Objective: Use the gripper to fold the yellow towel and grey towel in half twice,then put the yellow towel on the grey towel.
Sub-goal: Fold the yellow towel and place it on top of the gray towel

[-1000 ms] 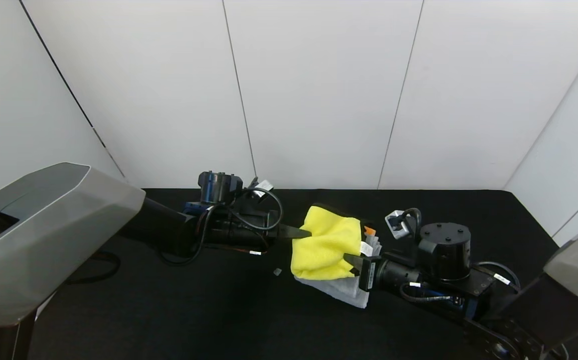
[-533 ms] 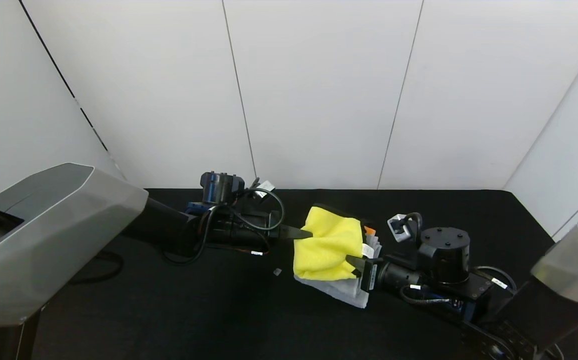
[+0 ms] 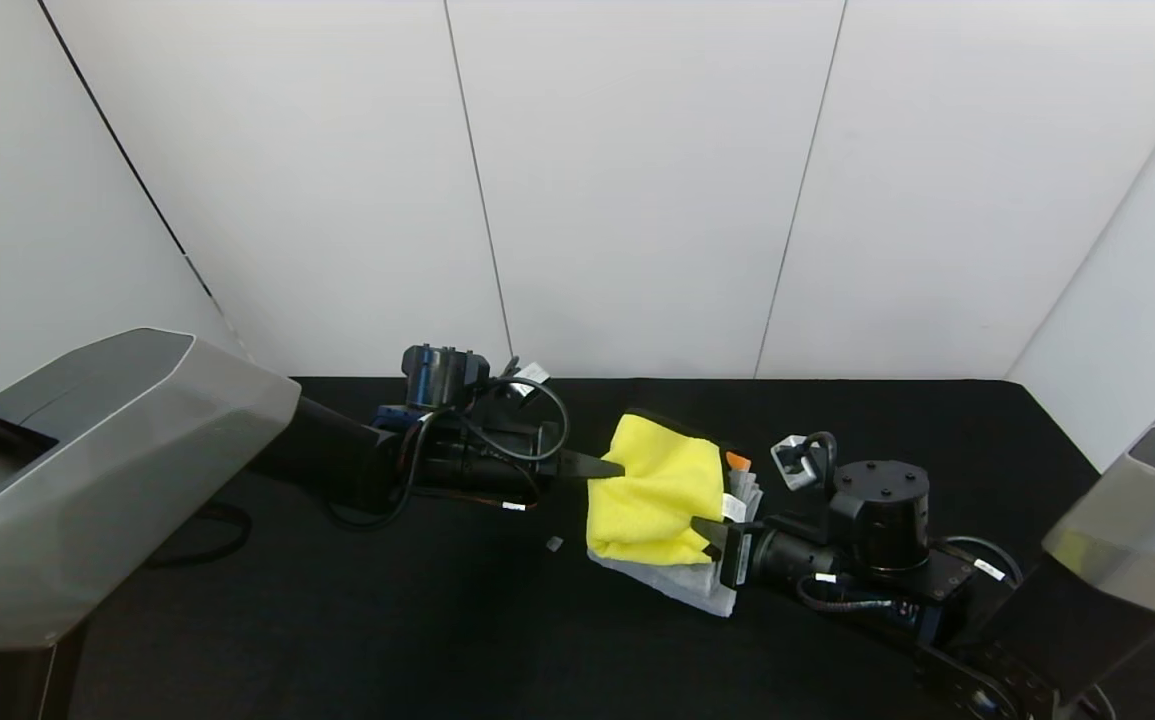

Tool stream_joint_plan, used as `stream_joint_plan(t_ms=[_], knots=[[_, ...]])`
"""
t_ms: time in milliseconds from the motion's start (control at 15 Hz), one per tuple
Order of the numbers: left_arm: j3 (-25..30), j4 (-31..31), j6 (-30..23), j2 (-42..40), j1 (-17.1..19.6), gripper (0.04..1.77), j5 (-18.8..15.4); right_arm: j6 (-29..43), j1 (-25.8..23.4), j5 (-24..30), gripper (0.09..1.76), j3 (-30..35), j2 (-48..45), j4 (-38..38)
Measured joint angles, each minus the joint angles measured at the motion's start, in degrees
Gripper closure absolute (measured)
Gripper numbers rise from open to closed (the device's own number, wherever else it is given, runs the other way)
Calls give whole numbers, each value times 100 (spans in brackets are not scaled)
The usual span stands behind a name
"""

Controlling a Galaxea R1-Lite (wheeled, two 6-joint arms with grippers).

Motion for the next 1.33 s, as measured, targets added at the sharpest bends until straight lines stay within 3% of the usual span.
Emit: stream_joint_plan(t_ms=[133,333,533,1000,1333], knots=[[-2,0,-7,5,0,167,0,-6,0,5,164,7,4,2],[-4,0,-7,11,2,167,-4,-2,-17,9,116,20,4,-6],[-6,0,-5,11,-35,167,-4,9,-74,-2,84,118,-13,-267],[-26,4,2,21,-118,167,-4,17,-344,9,43,400,-158,-667],[-11,-13,15,22,-155,96,0,199,-383,30,29,385,-167,-670]])
